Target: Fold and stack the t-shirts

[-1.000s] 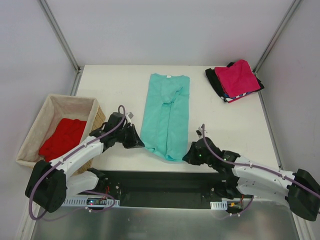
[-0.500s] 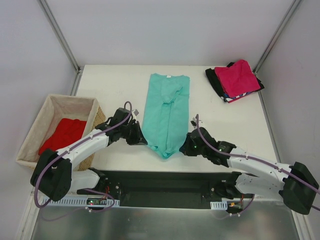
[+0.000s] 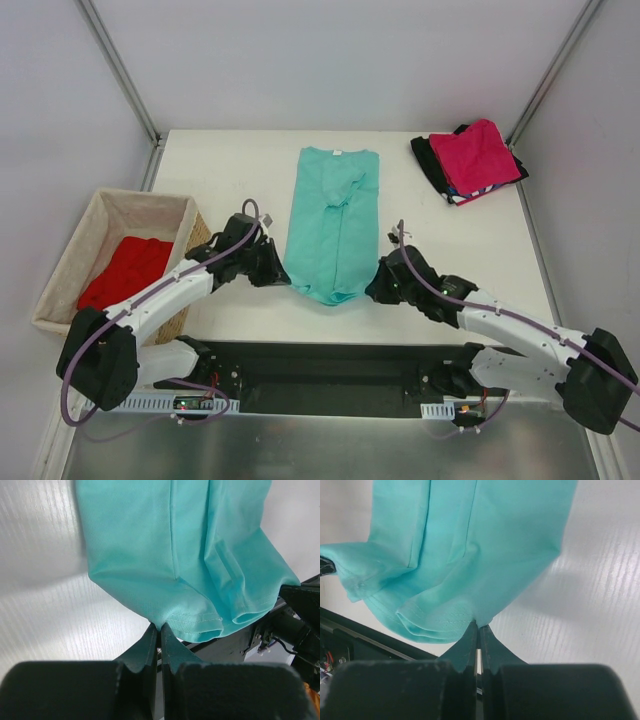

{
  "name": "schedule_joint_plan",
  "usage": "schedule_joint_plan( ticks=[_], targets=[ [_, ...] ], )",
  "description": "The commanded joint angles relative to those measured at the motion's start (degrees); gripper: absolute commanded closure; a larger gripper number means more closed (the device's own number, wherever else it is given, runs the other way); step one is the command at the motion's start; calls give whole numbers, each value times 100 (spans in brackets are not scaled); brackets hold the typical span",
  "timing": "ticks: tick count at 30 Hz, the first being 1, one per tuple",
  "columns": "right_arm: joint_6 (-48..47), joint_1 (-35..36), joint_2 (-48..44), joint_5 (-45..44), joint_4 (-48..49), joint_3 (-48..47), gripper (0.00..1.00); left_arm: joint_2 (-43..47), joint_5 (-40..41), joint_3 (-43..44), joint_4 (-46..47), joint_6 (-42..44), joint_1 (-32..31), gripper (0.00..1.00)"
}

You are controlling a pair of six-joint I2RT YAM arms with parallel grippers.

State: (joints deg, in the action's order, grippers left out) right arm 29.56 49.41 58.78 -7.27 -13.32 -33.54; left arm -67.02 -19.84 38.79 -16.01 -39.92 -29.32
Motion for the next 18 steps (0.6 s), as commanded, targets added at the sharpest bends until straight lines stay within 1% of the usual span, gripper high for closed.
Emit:
schedule_joint_plan(
  ticks=[1, 12, 18],
  targets=[
    [-179, -133, -139, -99, -162, -302, 99, 58, 393, 384, -183, 72, -56, 100],
    [-355, -493, -332, -117, -267, -460, 99, -179, 463, 762, -227, 99, -47, 100],
    [-434, -695, -420, -135, -373, -522, 99, -188, 586, 815, -262, 72, -47, 100]
  ],
)
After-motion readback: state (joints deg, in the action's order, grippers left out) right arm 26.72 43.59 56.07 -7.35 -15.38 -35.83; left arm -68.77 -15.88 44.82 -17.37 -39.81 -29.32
